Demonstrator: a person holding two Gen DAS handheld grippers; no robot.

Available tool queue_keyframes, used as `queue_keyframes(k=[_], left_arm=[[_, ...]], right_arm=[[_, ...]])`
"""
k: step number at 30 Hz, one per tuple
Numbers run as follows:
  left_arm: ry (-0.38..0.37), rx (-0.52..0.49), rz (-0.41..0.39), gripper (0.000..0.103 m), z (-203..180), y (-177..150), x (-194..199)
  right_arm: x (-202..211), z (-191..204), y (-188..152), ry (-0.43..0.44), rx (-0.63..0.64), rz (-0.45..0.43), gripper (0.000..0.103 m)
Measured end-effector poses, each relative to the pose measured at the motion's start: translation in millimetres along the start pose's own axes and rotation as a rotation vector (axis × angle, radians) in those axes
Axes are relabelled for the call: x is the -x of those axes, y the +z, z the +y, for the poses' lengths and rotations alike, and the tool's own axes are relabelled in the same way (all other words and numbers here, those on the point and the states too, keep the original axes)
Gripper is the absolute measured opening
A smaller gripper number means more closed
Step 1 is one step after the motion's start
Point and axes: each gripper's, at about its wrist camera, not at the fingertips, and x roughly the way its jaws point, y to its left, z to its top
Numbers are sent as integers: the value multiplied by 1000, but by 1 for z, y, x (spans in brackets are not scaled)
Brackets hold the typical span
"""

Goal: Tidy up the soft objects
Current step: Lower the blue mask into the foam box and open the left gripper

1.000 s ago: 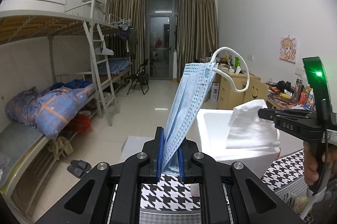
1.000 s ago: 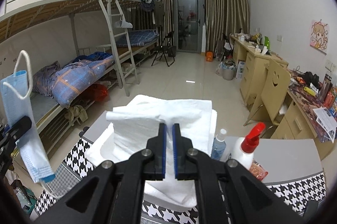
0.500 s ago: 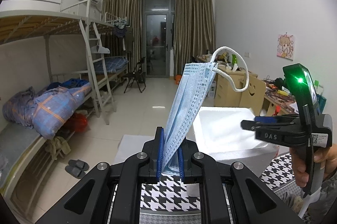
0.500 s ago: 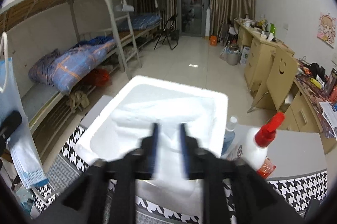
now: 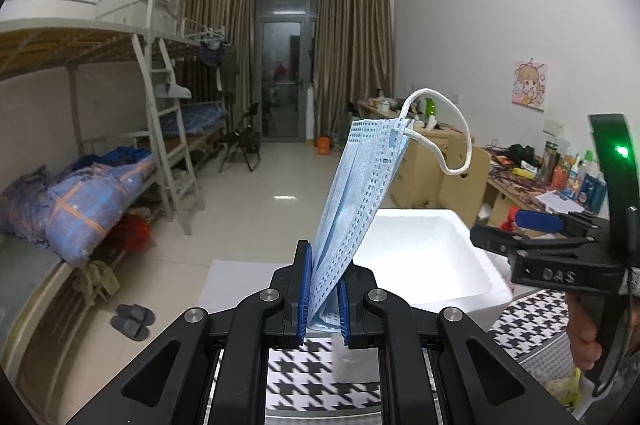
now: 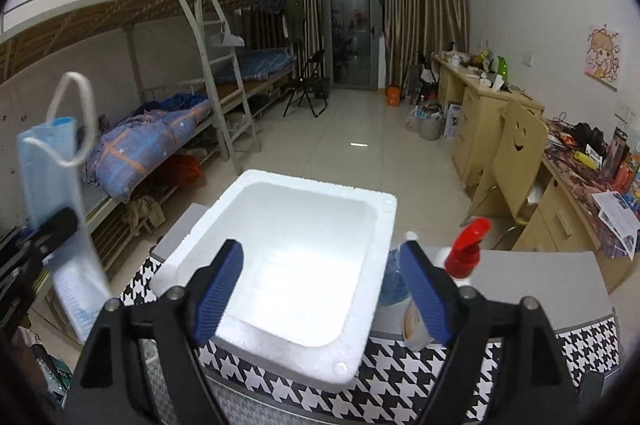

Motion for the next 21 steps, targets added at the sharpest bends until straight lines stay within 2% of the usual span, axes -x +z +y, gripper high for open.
queue_keyframes(k=[6, 21], left_arm=[[-11, -6, 19, 13, -8, 5, -12], [-43, -53, 52, 13, -40, 11, -42]], right_arm=[[19, -9, -4, 4, -34, -33, 90], [49, -25, -22, -17, 3, -69, 90]])
